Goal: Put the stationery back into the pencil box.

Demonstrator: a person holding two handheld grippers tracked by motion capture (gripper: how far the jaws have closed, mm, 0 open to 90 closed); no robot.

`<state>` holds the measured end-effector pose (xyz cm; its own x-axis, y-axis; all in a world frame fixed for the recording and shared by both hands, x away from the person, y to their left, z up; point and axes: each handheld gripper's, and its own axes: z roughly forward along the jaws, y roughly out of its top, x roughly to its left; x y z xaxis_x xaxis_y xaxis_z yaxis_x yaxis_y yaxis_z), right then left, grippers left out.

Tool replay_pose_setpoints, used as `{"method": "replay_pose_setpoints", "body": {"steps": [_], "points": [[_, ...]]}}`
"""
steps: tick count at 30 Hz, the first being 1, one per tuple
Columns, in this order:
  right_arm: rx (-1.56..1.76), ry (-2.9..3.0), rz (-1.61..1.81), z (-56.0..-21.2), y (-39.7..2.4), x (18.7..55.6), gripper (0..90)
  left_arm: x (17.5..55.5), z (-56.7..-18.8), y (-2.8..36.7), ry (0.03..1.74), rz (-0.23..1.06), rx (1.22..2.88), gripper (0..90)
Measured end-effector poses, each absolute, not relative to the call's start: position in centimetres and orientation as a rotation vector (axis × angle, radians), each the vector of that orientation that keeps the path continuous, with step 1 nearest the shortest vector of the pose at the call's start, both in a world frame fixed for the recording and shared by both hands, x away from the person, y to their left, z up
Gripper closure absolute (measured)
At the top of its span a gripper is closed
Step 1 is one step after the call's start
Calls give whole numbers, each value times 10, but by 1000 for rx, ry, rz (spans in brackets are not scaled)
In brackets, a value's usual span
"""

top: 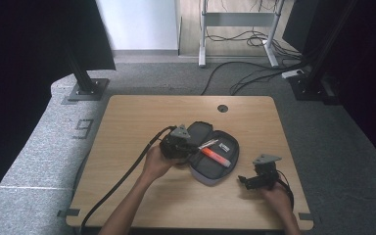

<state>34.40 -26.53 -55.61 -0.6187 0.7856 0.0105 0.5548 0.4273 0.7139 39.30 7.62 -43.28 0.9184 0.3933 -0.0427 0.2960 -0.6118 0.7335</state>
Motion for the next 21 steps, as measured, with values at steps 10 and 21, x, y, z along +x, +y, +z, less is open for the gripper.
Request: {"method": "replay_pose_setpoints", "body": {"steps": [10, 21], "points": [[1152, 2363, 999, -556, -265, 344, 0, 405, -434, 49, 463, 145, 2291, 800], [1150, 2363, 999, -556, -265, 344, 0, 419, -451, 26, 481, 116, 2282, 799]]}}
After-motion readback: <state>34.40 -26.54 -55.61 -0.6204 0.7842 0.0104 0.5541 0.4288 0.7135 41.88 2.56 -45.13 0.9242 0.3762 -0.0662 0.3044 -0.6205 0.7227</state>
